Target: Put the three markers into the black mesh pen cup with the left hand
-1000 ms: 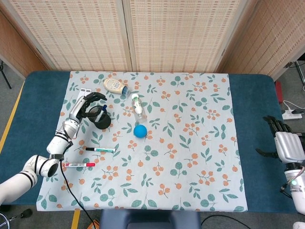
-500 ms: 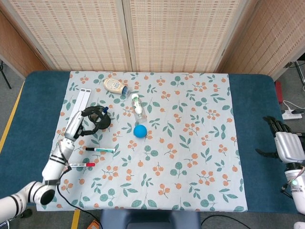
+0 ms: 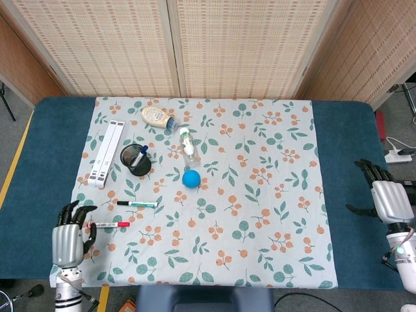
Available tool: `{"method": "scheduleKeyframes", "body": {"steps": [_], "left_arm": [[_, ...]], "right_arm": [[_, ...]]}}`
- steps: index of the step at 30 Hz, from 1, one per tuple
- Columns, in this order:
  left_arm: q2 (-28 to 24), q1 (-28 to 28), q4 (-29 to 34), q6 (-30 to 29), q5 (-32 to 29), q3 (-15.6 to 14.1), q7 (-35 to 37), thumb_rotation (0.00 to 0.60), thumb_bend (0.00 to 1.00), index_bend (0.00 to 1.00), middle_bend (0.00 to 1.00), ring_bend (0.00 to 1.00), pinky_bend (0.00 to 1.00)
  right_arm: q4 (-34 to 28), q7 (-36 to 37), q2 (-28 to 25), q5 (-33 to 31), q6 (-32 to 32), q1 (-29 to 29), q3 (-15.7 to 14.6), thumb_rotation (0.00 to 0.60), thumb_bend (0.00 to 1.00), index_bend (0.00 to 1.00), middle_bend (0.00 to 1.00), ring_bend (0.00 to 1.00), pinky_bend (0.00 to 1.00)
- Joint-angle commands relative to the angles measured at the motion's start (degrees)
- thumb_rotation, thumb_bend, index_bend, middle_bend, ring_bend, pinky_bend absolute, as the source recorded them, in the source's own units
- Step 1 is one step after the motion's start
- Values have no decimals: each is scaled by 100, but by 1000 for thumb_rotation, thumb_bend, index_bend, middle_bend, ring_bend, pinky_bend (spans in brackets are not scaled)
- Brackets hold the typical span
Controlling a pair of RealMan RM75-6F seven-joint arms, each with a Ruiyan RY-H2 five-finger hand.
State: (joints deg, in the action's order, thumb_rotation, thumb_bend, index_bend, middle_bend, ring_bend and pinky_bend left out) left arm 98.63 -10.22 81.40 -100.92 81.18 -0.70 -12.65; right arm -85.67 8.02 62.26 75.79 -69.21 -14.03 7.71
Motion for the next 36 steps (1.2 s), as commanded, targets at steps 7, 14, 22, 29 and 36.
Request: {"method": "scheduleKeyframes", "body": {"steps": [7,14,22,29,36], "left_arm": [[1226,-185,-1215,1343,-79,249,-408,600,418,336,311,142,161],[1502,-261,-1513,1422,-41,415,-486,600,417,340,310,138,161],[1638,-211,-1868,1470,-90,494,-508,600,417,386,327,138,161],[1530,-77,-1813,1486,-116,428,-605,600,417,382,316,135,158],[1573,-92,-1999,1615,-239,584,-605,600,418,375,316,135,158]], "right_arm": [[24,22,1,-24,5,-5,11,600,25,138,64,114,172],[36,77,-18,-19,-14,8,16,600,25,138,64,115,172],[41,106,-19,-5,-21,10,14,600,25,184,64,118,172],[61,87,9,-15,0,-7,16,600,25,179,64,118,171],[46,45,16,-6,-33,-2,17,600,25,170,64,119,172]]}}
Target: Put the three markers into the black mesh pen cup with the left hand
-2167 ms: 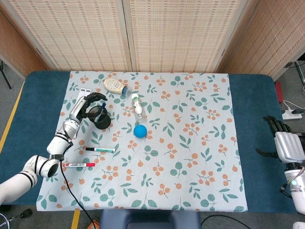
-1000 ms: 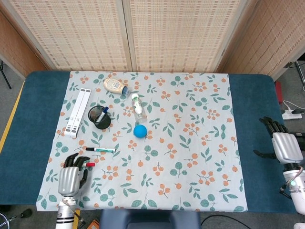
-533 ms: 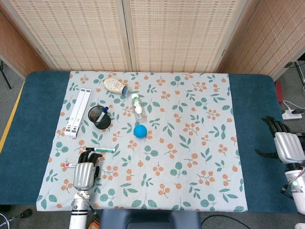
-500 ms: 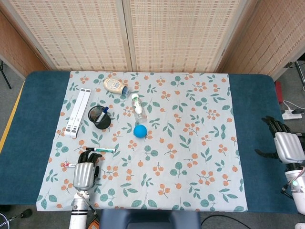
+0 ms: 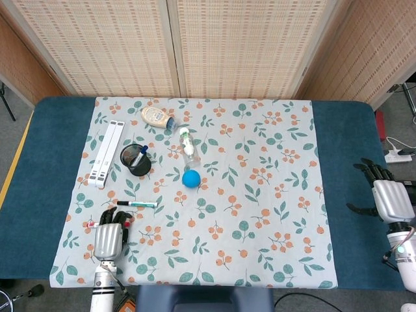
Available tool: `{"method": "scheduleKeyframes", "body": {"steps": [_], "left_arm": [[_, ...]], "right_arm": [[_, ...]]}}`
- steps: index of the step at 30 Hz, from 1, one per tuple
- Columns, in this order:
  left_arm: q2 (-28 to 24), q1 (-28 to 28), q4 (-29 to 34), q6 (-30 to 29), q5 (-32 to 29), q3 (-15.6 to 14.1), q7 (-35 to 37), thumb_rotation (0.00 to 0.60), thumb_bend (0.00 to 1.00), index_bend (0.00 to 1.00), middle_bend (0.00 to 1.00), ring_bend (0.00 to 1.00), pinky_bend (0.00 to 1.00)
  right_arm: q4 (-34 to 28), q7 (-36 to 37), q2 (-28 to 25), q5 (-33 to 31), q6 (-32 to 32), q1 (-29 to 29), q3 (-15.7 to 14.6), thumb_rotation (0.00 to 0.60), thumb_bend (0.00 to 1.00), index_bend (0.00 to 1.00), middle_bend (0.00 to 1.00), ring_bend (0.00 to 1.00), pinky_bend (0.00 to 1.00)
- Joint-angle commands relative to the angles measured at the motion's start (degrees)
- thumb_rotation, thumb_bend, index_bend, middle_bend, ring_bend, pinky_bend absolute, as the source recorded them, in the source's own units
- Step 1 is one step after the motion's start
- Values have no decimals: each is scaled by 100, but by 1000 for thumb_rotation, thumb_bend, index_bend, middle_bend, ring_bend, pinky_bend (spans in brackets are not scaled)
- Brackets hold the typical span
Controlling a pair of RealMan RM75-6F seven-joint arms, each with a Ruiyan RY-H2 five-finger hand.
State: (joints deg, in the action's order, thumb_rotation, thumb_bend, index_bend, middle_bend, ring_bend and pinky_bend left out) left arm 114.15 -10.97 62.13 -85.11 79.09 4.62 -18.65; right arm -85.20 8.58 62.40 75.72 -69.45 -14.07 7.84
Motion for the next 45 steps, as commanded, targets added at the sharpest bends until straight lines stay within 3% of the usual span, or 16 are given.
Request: {"method": "scheduleKeyframes", "body": {"steps": [1,21,28,38,42,45], "left_arm": [[32,-25,-113,50,-48,77,-17,600,418,375,317,135,159],[114,23,-356,1,-62,162,-150,600,424,426,388,136,162],[238,24,-595,5,-90,204,-194,600,430,501,500,168,173],[355,65,-804,-66,-42,187,-121,600,431,523,529,183,174],[333,117,-725,-226,58,139,-115,600,431,525,539,189,176],[147,212,-288,-565,273,51,-120,600,432,529,548,192,176]], "right_arm": [[-4,-13,2,0,-11,3,2,600,25,170,64,119,172],[-12,18,-18,-1,-69,29,18,600,24,170,65,119,171],[-3,36,-29,-7,-73,35,24,600,25,170,64,119,171],[-25,27,-39,10,-103,47,23,600,25,170,64,122,171],[-26,32,-40,8,-110,52,25,600,25,170,65,124,172],[-25,39,-39,18,-115,50,27,600,24,170,64,124,172]]}}
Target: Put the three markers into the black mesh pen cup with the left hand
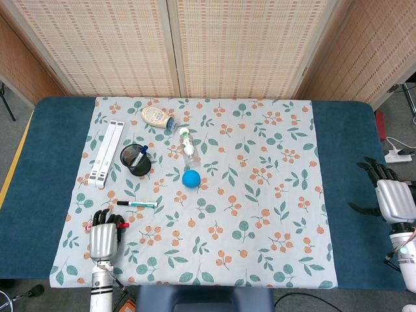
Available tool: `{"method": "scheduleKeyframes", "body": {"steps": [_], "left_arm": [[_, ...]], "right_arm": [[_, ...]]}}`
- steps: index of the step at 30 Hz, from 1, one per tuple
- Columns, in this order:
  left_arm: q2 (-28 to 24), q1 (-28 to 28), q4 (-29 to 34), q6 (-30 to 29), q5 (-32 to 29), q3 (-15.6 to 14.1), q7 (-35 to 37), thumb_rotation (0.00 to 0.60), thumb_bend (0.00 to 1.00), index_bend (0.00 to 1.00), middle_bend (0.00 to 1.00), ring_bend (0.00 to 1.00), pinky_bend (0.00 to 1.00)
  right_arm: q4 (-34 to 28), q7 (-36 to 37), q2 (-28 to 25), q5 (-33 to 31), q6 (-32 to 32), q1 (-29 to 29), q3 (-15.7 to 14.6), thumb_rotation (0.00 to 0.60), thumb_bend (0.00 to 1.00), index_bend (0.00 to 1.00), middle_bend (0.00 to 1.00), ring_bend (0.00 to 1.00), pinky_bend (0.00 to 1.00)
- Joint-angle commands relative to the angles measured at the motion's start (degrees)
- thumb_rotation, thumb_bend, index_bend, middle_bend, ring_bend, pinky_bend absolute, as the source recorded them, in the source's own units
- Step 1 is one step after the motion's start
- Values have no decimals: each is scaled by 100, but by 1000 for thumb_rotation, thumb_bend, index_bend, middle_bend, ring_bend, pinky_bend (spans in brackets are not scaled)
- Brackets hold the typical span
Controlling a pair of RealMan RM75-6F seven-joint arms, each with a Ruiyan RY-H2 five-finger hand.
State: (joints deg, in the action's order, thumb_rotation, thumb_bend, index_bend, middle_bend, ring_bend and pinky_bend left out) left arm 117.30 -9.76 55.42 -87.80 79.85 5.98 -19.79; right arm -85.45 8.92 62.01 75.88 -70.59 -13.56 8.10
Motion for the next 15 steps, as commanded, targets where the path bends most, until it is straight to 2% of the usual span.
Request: {"method": "scheduleKeyframes", "body": {"steps": [1,3,5,9,13,15], "left_arm": [[-219,109,483,-349,234,-103,-28,600,432,530,548,192,176],[-302,131,644,-448,301,-120,-68,600,432,531,550,192,176],[-647,214,1287,-753,500,-165,-128,600,432,530,551,192,176],[-1346,223,2483,-704,602,-174,45,600,431,531,552,192,180],[-2182,-58,3586,-152,478,137,707,600,431,537,560,203,196],[-2713,-317,4142,447,211,406,1269,600,430,535,559,205,201]], "right_arm": [[0,7,1,4,0,-1,0,600,25,170,65,124,172],[2,10,2,6,2,-2,-1,600,25,170,64,124,171],[0,30,-2,20,1,-1,-4,600,25,170,64,124,172],[-12,67,-18,46,-39,16,-3,600,25,170,64,124,172],[-14,98,-27,65,-64,27,-3,600,25,170,64,124,172],[-9,108,-29,73,-71,30,-4,600,25,170,64,124,171]]}}
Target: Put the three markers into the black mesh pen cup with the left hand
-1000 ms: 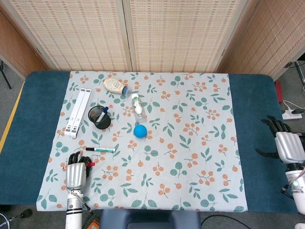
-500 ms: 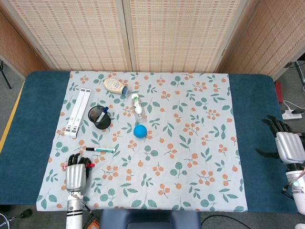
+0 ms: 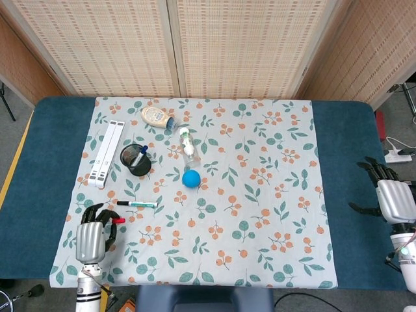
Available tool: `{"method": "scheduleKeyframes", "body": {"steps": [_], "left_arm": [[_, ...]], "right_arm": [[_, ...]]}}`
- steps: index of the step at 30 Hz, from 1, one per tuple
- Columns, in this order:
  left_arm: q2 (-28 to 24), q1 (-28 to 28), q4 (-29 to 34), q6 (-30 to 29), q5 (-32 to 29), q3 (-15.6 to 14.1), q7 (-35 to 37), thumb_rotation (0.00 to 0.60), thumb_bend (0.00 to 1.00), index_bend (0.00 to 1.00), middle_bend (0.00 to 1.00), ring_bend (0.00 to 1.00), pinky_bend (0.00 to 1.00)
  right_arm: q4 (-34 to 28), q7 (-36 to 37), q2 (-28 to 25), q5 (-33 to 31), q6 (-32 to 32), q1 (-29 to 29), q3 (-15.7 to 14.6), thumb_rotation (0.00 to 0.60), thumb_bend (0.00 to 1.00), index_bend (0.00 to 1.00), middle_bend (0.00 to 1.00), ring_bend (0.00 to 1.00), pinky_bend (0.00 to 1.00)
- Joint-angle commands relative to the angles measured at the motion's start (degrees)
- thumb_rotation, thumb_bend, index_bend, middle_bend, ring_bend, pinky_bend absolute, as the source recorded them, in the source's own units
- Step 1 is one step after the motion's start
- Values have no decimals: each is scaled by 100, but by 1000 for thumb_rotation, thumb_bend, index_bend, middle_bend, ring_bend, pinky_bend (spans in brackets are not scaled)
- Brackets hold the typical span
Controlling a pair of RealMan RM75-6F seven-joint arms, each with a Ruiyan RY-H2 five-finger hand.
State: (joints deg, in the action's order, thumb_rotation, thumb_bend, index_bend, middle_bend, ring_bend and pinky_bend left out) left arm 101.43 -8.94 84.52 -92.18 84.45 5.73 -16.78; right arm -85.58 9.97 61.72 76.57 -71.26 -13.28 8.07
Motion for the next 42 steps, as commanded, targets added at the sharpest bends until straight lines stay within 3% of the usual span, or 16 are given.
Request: {"method": "scheduleKeyframes", "body": {"steps": [1,4,7,10,14,19,28,42], "left_arm": [[-1364,-532,1444,1184,-382,577,1277,600,430,535,559,207,204],[-2054,-999,1850,2241,-1003,1166,2326,600,431,536,559,212,211],[-2506,-1509,1773,3310,-1611,1801,3509,600,430,538,559,212,211],[-2651,-1889,1446,4040,-1938,2191,4399,600,429,541,557,211,209],[-2624,-2252,980,4609,-2103,2490,5251,600,429,543,555,212,204],[-2475,-2647,378,4871,-2194,2635,5557,600,429,550,555,212,200],[-2076,-3115,-582,5290,-2546,2530,5775,600,428,550,554,212,199],[-1522,-3341,-1353,5376,-2171,2338,6394,600,429,550,550,211,192]], "right_arm": [[8,7,0,8,-8,4,-1,600,25,170,64,124,172],[5,14,4,6,-31,10,8,600,25,170,65,124,171],[6,-11,6,8,-46,14,8,600,25,170,65,124,171],[5,-33,10,-8,-50,16,14,600,25,170,64,124,171],[7,-46,19,-24,-30,10,16,600,24,170,65,124,171],[3,-49,18,-17,-32,9,15,600,25,170,64,124,172],[5,-42,-1,-78,-59,35,44,600,25,170,64,124,172],[34,-55,18,-143,-6,24,63,600,25,170,65,124,172]]}}
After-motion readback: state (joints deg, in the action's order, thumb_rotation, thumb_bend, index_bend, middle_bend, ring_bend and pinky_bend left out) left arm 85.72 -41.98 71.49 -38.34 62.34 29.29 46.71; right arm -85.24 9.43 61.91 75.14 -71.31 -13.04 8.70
